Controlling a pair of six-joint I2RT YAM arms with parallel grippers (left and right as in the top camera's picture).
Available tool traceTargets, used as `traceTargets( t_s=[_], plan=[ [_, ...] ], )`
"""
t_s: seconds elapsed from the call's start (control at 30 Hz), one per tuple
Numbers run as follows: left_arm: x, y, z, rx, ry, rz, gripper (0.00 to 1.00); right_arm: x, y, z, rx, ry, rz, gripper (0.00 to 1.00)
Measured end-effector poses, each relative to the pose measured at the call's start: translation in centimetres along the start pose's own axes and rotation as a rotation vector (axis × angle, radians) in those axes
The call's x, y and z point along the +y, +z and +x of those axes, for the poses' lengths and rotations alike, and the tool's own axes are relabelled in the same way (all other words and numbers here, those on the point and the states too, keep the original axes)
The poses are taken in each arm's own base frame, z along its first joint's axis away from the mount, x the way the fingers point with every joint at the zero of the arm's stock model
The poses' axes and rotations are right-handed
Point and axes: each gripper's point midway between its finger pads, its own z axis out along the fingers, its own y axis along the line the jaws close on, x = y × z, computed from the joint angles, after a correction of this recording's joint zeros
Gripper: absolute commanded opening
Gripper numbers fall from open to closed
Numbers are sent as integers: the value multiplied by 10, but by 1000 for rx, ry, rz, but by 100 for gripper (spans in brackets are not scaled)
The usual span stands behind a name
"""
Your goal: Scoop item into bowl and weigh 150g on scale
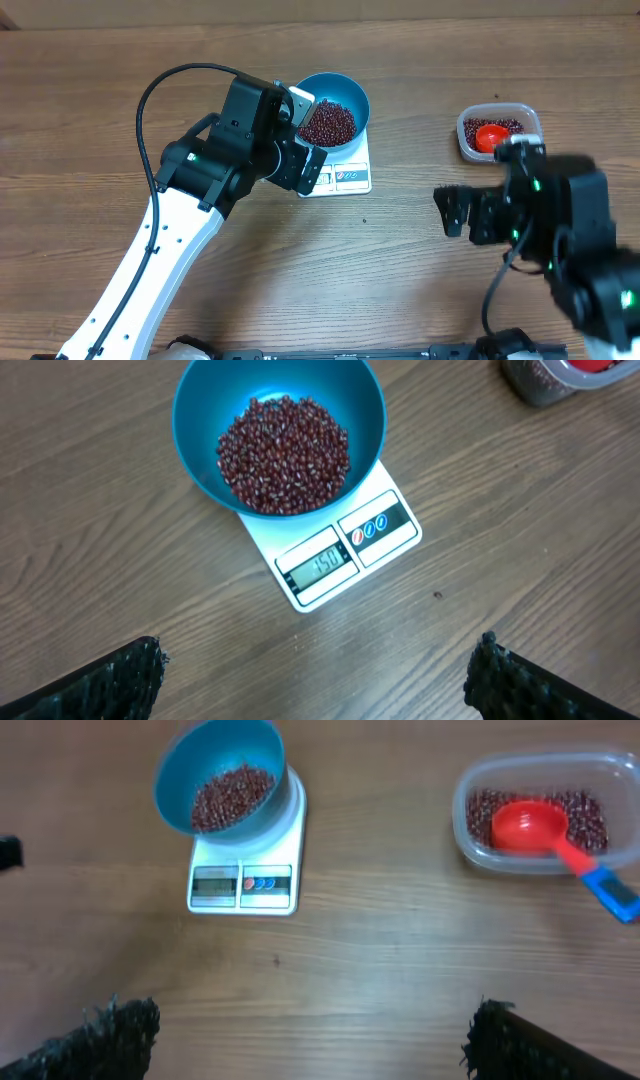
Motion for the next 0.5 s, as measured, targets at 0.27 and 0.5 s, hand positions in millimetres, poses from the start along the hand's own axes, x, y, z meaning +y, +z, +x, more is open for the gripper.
traceTargets(
  t_s=[0.27, 0.5],
  plan=[
    [0, 0, 0, 2, 0, 0, 100, -27, 40, 49, -223, 3, -17, 100],
    [0, 0, 1, 3, -1, 0, 100, -28, 68, 58, -503, -39, -111, 100]
  ],
)
